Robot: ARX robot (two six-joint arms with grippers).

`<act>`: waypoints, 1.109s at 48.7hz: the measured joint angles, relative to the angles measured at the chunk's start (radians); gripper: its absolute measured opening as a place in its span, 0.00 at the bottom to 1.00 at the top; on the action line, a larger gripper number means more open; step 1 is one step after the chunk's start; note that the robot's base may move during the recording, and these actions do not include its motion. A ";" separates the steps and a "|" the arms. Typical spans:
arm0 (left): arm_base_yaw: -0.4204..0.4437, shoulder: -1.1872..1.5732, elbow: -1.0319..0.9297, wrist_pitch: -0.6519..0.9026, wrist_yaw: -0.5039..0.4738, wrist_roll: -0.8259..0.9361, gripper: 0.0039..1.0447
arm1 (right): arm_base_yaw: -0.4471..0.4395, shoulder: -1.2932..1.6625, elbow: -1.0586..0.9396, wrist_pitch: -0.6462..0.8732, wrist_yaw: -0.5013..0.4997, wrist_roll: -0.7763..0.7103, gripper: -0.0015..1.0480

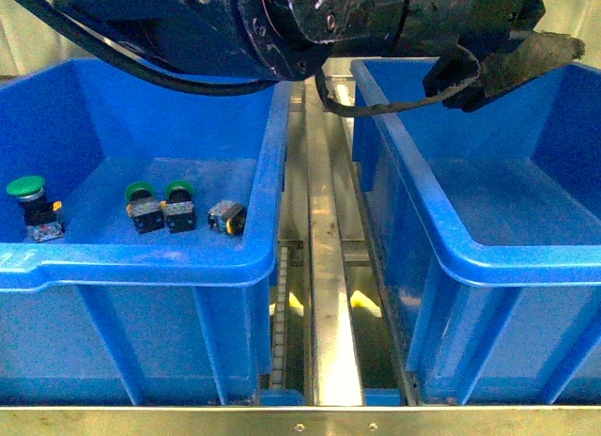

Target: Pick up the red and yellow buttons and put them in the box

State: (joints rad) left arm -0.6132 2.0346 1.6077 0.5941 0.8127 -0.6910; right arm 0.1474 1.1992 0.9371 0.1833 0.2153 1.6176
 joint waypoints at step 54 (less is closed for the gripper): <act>0.434 -1.249 -1.034 -0.369 -0.739 0.410 0.71 | 0.093 -0.016 -0.099 0.151 0.138 -0.453 0.30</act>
State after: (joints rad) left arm -0.1791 0.7853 0.5739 0.2256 0.0738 -0.2810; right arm 0.2409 1.1831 0.8383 0.3347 0.3538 1.1648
